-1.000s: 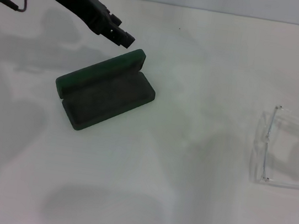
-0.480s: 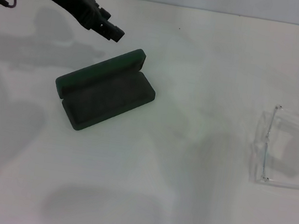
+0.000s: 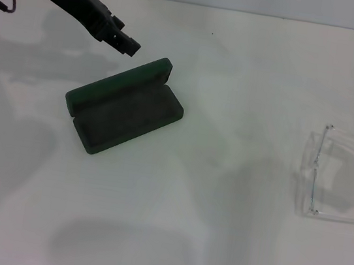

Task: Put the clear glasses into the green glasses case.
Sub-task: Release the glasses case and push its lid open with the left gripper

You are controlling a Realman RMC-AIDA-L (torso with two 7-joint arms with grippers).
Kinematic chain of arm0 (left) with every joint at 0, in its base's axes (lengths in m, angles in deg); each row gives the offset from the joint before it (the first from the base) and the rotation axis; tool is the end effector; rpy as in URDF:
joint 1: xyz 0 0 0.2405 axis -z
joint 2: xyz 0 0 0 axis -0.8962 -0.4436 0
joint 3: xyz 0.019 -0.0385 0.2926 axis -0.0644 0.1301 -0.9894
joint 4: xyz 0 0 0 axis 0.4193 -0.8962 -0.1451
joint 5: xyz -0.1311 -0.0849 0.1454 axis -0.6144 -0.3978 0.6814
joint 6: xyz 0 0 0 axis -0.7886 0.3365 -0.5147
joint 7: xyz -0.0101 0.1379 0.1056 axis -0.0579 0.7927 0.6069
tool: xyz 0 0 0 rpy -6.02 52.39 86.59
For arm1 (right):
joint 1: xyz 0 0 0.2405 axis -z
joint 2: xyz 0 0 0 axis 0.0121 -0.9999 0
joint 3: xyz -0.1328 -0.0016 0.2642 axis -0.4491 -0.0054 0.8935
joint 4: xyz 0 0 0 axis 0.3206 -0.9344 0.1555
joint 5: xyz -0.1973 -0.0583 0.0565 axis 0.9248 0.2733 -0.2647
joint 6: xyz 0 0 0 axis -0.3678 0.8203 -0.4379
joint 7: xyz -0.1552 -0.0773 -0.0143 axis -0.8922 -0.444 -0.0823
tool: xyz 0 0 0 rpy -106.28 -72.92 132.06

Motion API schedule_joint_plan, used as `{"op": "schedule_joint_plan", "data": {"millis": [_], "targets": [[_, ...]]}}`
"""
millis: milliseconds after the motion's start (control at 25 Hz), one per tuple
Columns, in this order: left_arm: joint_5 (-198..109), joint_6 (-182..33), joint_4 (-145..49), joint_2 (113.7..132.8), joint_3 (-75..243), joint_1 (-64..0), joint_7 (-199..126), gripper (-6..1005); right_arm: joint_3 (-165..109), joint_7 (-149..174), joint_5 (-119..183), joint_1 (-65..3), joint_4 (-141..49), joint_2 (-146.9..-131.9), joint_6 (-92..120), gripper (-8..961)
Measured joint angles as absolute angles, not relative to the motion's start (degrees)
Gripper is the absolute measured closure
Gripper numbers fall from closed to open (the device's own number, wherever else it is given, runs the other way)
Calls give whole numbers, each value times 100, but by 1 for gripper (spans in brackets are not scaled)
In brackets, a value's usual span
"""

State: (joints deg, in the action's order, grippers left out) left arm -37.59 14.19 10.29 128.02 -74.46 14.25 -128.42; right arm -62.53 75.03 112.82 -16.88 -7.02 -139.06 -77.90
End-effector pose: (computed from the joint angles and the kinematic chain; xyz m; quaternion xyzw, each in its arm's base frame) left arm -0.1757 0.4685 0.0207 -0.9506 -0.2633 0.0550 0.1550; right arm 0.3163 0.3110 0.0427 -0.9191 0.0959 0.3139 0.2181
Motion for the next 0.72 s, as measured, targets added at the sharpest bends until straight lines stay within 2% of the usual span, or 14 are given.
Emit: {"op": "schedule_joint_plan", "data": {"millis": [720], "targets": [[-2694, 491, 244, 12857, -7436, 1680, -13178, 438, -6224, 7503, 11405, -1699, -765, -13909, -7775, 180]]}}
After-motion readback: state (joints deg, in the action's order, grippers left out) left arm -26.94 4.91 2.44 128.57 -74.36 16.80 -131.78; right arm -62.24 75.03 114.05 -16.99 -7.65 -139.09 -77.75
